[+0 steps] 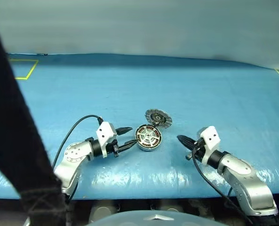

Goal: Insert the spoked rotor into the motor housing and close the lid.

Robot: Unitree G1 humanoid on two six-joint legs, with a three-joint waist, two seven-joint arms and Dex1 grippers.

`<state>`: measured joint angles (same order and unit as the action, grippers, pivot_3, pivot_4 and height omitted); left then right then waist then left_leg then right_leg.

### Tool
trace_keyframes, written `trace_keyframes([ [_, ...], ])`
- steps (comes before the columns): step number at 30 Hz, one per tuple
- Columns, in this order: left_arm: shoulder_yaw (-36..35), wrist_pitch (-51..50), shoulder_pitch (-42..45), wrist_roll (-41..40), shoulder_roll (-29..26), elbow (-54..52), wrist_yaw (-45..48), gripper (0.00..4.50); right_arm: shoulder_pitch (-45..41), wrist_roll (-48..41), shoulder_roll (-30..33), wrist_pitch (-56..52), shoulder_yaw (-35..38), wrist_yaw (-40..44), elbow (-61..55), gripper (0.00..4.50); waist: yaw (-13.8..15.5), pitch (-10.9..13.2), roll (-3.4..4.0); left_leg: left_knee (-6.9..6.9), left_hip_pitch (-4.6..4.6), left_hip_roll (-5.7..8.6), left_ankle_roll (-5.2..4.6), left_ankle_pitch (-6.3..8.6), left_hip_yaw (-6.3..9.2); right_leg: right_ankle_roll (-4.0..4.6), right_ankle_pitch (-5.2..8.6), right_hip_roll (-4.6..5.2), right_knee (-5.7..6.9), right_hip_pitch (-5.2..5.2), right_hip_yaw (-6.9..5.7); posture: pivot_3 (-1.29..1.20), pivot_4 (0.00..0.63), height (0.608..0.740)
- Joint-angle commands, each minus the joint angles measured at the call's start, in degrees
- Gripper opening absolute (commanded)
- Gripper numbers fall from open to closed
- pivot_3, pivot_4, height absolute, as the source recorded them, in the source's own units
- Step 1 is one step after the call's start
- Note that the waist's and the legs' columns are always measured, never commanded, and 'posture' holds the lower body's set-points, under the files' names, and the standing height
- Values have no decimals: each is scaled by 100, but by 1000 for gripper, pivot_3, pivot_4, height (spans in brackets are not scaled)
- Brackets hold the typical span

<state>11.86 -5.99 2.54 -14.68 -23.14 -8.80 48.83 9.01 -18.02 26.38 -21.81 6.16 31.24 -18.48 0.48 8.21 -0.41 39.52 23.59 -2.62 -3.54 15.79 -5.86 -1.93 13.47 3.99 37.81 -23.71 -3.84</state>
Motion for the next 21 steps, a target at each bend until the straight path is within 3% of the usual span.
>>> trace_keyframes([
  [1,21,-54,23,-72,-7,-309,9,2542,-320,103,-193,369,99,-259,61,22,6,3,6,0,0,0,0,-2,1,0,-1,-1,1,0,2,0,150,740],
  [11,100,-402,196,-60,40,-593,-106,2542,-1601,-114,-696,467,-449,47,375,22,17,8,13,-1,8,4,-6,-4,3,15,-22,-6,-1,-3,11,0,150,740],
  [18,78,-524,100,-60,36,-697,-191,2542,-1956,-587,-287,-50,-733,926,202,22,22,9,14,-1,10,4,-6,-3,2,-6,-29,-5,-6,-1,9,0,150,740],
  [21,87,-492,59,-45,27,-669,-175,2542,-2101,-343,-137,-87,-995,1042,414,22,14,9,15,-3,9,3,-8,-2,2,-4,-28,-5,-4,-1,7,0,150,740],
])
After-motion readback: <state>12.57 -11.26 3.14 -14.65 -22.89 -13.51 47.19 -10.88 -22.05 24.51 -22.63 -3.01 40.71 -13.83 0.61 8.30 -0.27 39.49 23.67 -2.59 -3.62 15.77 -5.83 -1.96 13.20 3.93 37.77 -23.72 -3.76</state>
